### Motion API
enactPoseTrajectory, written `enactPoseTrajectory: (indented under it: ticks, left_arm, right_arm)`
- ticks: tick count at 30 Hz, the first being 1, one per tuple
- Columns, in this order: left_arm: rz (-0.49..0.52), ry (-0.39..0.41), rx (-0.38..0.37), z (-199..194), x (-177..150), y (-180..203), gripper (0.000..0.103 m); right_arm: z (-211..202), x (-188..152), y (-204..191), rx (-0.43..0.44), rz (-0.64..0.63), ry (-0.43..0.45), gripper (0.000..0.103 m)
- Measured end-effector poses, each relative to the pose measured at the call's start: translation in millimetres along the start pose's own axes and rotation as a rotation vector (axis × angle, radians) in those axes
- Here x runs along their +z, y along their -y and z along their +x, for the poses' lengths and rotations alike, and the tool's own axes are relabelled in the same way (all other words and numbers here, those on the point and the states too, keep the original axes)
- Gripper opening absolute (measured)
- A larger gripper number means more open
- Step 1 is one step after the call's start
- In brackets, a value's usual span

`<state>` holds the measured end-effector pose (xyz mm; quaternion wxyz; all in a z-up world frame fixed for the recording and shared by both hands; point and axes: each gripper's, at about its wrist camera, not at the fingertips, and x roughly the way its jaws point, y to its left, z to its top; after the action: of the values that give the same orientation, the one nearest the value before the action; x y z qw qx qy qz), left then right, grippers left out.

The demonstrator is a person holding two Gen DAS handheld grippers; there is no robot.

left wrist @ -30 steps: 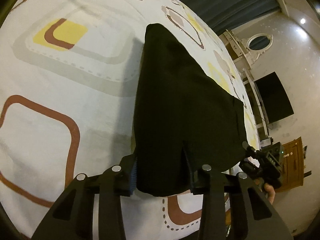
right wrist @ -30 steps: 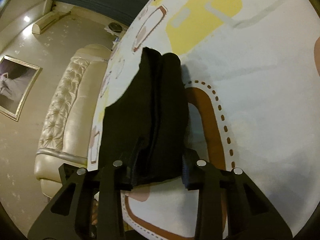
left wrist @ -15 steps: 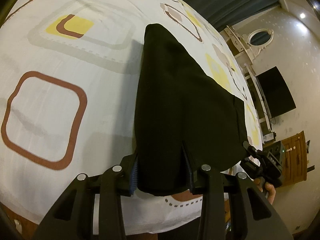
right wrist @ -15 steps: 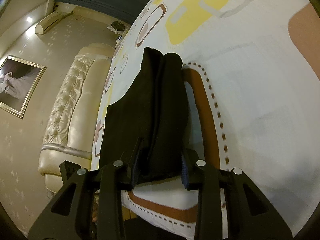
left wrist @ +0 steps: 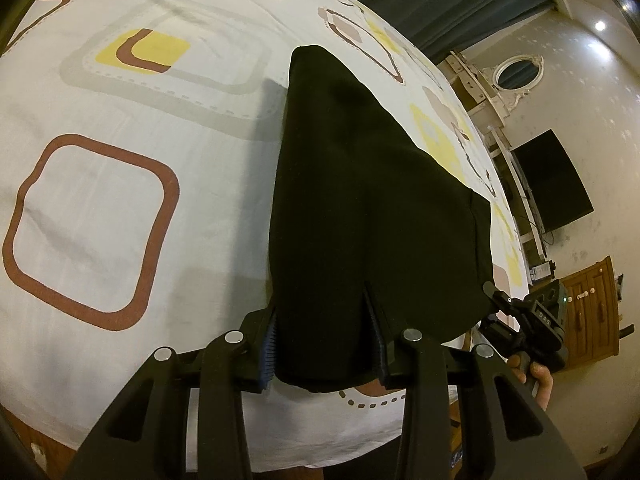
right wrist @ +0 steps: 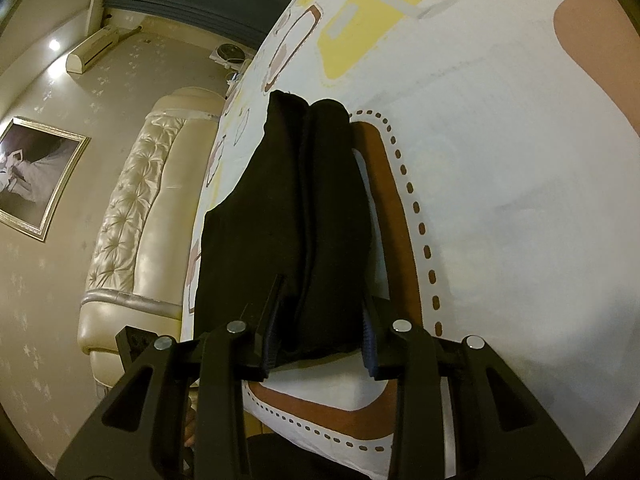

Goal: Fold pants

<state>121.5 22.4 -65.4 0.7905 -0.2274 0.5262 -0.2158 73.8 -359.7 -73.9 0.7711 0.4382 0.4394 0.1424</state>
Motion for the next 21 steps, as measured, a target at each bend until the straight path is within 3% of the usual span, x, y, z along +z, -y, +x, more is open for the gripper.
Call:
enactPoseTrajectory:
  ticks: [10,16,18,21]
  left_arm:
    - [0.01,-0.004,0.001,-2,-7,0,0.039]
    - [0.001,0.008,0.009,1,-4,-5,0.058]
    - [-0.024,0.011,0.004,4,-4,-10,0.069]
    - [-0.043,0.012,-0.014,7,-6,-14,0.07]
  right_arm:
    - [-1,-5,9,0.014,0.004,-0.008,0.034]
    - [-3,-3,21,0.035,0.058,0.006,0.058]
    - [-2,-3,21,0.032,0.056,0.009,0.061]
    - [5,-4,16,0.005,0.028,-0.003,0.062]
